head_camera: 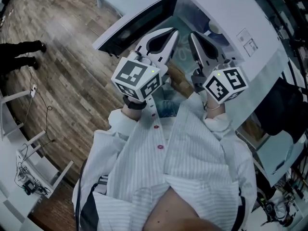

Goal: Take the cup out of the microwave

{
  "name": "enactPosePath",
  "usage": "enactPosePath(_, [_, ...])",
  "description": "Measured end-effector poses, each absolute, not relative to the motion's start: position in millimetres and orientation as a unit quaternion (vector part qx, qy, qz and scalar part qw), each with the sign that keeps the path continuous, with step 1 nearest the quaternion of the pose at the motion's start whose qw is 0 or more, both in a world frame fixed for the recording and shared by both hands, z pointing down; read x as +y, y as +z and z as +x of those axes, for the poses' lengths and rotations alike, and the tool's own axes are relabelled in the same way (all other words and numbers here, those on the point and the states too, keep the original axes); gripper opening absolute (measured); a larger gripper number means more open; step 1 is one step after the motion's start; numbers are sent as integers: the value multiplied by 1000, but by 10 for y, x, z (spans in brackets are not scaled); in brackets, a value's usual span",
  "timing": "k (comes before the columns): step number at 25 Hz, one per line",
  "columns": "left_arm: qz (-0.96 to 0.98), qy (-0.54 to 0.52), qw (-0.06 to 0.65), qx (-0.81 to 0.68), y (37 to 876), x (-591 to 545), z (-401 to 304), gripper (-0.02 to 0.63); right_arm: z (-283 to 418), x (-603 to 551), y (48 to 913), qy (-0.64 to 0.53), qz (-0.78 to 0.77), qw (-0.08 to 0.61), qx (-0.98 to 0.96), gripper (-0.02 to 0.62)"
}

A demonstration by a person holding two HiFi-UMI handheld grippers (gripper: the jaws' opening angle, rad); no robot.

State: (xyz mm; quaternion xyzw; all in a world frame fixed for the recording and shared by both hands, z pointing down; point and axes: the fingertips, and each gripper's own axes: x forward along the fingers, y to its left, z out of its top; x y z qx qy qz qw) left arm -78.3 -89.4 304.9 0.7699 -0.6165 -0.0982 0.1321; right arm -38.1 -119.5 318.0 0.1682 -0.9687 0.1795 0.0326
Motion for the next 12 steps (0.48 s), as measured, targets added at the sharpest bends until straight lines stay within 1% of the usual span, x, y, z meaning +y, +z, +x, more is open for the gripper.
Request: enactPosePath(12, [836, -81, 138, -525, 2950, -1356, -561, 8, -209, -1452, 3090, 177, 258, 17, -949, 35])
